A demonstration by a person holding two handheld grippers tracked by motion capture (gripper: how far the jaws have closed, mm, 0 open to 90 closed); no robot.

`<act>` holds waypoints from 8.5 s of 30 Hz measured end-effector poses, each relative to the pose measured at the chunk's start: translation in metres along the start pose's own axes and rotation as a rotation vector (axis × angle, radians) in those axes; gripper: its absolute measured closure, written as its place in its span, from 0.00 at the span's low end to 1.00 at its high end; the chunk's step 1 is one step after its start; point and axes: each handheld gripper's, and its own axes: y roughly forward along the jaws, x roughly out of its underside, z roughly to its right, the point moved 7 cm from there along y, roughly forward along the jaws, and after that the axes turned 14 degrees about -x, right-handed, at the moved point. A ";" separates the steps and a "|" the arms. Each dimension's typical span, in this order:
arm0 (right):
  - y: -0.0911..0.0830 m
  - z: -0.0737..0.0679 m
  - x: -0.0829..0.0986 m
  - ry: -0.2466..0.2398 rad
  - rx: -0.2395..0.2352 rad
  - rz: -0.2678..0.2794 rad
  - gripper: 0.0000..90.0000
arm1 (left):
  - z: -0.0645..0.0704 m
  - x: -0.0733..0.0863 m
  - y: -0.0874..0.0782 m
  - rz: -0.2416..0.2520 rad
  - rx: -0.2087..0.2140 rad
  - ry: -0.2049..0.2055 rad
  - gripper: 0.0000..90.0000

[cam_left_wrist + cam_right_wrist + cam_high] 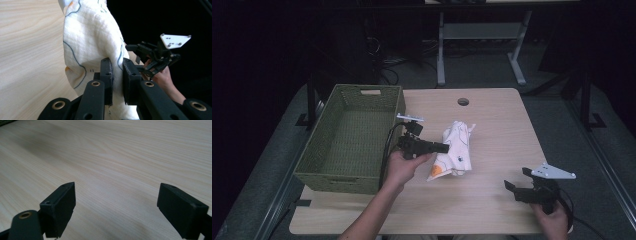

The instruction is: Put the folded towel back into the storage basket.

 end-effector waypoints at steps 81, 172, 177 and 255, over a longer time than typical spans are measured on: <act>0.003 -0.002 -0.002 -0.022 0.007 -0.022 0.16 | -0.060 -0.015 -0.146 0.168 -0.045 -0.076 0.90; 0.013 0.002 -0.003 -0.019 0.002 -0.059 0.16 | -0.193 0.027 -0.160 -0.161 -0.343 0.002 0.78; 0.014 0.002 -0.003 -0.016 0.003 -0.059 0.16 | -0.203 0.031 -0.152 -0.207 -0.387 -0.023 0.95; 0.005 -0.004 -0.004 -0.026 -0.003 -0.043 0.16 | -0.133 0.033 -0.152 -0.068 -0.476 0.032 0.49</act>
